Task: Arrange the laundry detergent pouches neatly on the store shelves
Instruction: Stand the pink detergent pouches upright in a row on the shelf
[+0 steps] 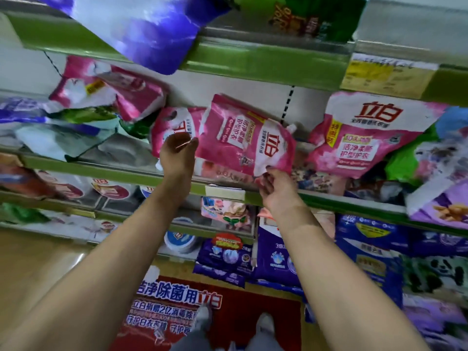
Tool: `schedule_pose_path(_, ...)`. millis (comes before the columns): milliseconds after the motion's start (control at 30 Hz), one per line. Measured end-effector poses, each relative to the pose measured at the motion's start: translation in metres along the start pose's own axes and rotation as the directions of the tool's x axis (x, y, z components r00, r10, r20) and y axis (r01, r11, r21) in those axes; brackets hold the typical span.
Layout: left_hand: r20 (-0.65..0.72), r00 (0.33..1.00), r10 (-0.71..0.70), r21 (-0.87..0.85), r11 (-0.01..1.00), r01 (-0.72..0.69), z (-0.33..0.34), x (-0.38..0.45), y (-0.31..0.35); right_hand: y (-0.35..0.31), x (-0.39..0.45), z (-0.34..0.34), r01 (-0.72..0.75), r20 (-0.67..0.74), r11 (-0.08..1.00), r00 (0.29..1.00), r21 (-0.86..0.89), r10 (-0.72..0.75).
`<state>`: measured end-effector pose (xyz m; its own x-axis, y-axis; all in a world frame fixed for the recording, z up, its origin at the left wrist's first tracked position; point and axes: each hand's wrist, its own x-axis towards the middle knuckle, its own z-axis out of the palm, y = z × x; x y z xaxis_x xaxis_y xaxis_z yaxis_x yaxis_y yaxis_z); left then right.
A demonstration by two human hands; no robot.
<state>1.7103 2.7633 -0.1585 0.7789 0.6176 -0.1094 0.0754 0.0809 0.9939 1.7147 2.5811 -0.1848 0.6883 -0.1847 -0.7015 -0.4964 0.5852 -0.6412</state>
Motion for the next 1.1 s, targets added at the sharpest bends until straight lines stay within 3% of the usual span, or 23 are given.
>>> schedule_pose_path(133, 0.106, 0.992, -0.072, 0.018, 0.997, 0.07, 0.002, 0.018, 0.005, 0.004, -0.002, 0.02, 0.032, -0.053, 0.997, 0.998, 0.065, -0.029)
schedule_pose_path(200, 0.155, 0.977, -0.149, 0.121, 0.984, 0.131, 0.009, 0.026, 0.008, 0.003, -0.006, 0.026, 0.006, -0.05, 0.997, 0.999, 0.077, -0.002)
schedule_pose_path(367, 0.301, 0.906, -0.297, 0.24, 0.943, 0.23, 0.026, 0.045, 0.016, -0.008, -0.005, 0.03, -0.064, 0.086, 0.985, 0.995, 0.16, 0.05)
schedule_pose_path(533, 0.342, 0.878, -0.334, 0.426, 0.888, 0.173, 0.032, 0.051, 0.028, -0.018, 0.012, 0.027, -0.088, 0.027, 0.991, 0.996, 0.1, 0.085)
schedule_pose_path(767, 0.521, 0.697, -0.492, 0.376, 0.866, 0.33, 0.008, 0.02, 0.026, -0.011, 0.009, 0.0, 0.061, 0.12, 0.954, 0.988, 0.295, -0.1)
schedule_pose_path(900, 0.549, 0.501, -0.669, 0.573, 0.738, 0.356, -0.009, -0.004, 0.015, -0.007, -0.002, 0.001, 0.003, 0.164, 0.957, 0.985, 0.289, -0.053)
schedule_pose_path(933, 0.531, 0.478, -0.699, 0.607, 0.708, 0.361, -0.012, -0.004, 0.014, -0.007, -0.002, 0.001, -0.011, 0.156, 0.96, 0.987, 0.279, -0.034)
schedule_pose_path(967, 0.505, 0.494, -0.708, 0.629, 0.694, 0.352, -0.014, 0.001, 0.012, -0.007, -0.003, 0.001, -0.024, 0.146, 0.959, 0.989, 0.283, -0.018)
schedule_pose_path(1100, 0.394, 0.724, -0.565, 0.54, 0.78, 0.315, -0.013, 0.033, 0.007, -0.009, -0.003, -0.006, -0.013, 0.153, 0.956, 0.988, 0.292, -0.033)
